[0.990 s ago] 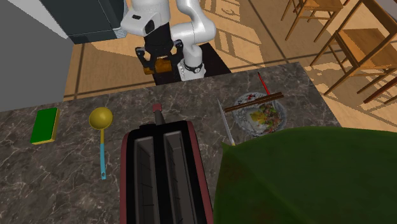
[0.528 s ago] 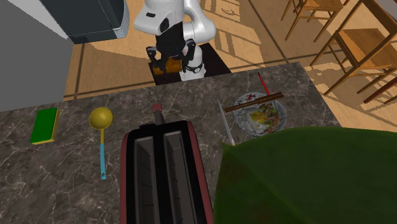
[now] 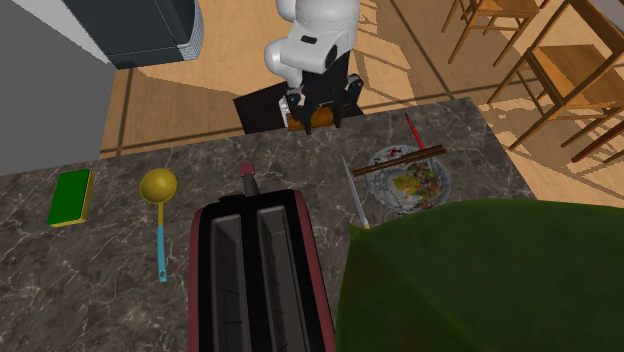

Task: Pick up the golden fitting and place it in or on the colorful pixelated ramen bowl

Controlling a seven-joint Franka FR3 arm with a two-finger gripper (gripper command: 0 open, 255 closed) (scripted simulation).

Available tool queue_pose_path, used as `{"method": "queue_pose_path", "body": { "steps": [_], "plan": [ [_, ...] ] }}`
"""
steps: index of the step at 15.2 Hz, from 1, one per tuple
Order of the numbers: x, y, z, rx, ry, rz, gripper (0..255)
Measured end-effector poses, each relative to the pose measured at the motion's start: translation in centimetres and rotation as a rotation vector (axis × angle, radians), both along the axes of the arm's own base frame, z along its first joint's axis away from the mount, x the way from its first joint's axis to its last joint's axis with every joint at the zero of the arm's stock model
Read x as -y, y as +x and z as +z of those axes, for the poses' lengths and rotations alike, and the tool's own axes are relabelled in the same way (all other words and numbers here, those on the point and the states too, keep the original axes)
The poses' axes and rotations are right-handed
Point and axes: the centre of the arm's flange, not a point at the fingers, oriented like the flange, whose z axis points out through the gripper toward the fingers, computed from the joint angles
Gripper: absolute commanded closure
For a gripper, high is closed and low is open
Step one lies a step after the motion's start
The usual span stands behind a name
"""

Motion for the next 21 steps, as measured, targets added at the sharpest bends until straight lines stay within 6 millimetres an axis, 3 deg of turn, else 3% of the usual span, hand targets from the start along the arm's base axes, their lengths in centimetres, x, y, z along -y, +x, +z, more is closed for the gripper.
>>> {"method": "queue_pose_path", "body": {
  "steps": [17,21],
  "plan": [
    [-15.7,16.3,0.4,0.0,0.0,0.0,255],
    [-16.7,17.3,-1.1,0.0,0.0,-0.001,255]
  ]
}}
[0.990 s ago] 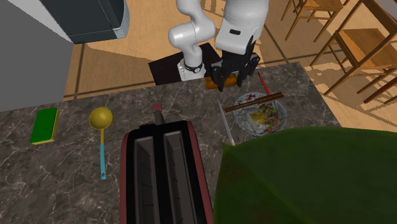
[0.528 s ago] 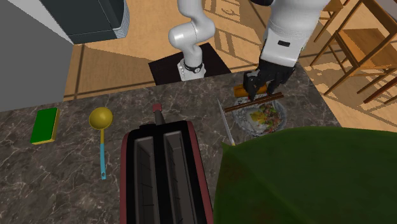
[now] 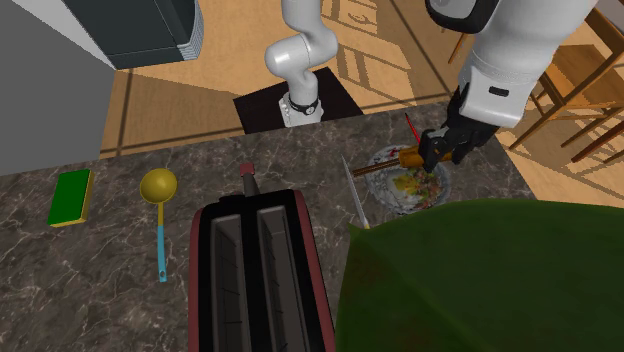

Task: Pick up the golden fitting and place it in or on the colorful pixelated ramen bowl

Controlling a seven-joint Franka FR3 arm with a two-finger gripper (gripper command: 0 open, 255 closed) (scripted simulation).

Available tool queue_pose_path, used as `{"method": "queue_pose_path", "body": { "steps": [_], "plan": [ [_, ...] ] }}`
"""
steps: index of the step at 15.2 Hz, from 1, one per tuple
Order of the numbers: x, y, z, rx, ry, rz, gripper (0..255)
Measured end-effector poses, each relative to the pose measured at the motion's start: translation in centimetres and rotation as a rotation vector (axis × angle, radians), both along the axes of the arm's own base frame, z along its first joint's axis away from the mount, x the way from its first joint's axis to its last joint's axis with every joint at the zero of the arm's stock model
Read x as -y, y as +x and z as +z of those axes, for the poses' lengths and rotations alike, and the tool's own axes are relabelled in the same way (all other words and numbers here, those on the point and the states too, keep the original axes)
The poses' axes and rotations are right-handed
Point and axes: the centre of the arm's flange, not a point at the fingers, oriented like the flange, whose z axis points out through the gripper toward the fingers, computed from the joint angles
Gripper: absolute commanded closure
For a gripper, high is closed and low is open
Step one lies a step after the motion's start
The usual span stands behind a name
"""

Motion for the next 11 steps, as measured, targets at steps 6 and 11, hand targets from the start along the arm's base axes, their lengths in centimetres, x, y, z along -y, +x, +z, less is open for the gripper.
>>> {"method": "queue_pose_path", "body": {
  "steps": [6,11],
  "plan": [
    [0.0,0.1,-3.2,0.0,0.0,0.0,255],
    [0.0,0.1,-5.6,0.0,0.0,0.0,255]
  ]
}}
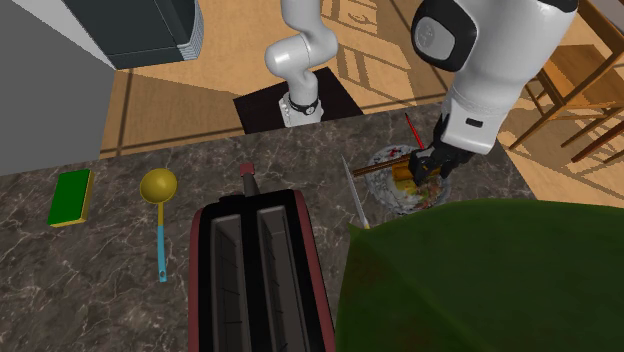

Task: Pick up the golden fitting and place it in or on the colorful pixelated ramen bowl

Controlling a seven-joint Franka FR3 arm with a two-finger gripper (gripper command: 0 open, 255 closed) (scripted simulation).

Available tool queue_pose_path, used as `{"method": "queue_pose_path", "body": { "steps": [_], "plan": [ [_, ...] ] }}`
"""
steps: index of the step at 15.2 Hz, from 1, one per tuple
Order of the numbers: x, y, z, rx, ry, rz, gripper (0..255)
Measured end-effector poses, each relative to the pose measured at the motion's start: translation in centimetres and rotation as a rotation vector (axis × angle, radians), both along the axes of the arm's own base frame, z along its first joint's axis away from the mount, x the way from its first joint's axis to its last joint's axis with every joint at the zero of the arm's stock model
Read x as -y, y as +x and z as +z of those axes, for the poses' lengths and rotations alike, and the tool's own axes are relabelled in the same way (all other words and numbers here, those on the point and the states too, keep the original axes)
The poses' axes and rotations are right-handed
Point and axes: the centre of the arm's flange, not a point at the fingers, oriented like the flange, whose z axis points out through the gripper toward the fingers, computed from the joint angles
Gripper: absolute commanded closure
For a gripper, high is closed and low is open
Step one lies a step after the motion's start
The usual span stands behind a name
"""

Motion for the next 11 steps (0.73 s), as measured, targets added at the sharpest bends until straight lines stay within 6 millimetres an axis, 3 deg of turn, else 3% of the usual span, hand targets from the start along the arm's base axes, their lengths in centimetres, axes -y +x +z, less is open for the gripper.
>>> {"method": "queue_pose_path", "body": {
  "steps": [6,7,11],
  "plan": [
    [-0.09,-0.04,-0.24,0.001,0.0,0.0,255],
    [-0.09,-0.04,-0.24,0.001,0.0,0.0,0],
    [-0.09,-0.04,-0.24,0.001,0.0,0.0,0]
  ]
}}
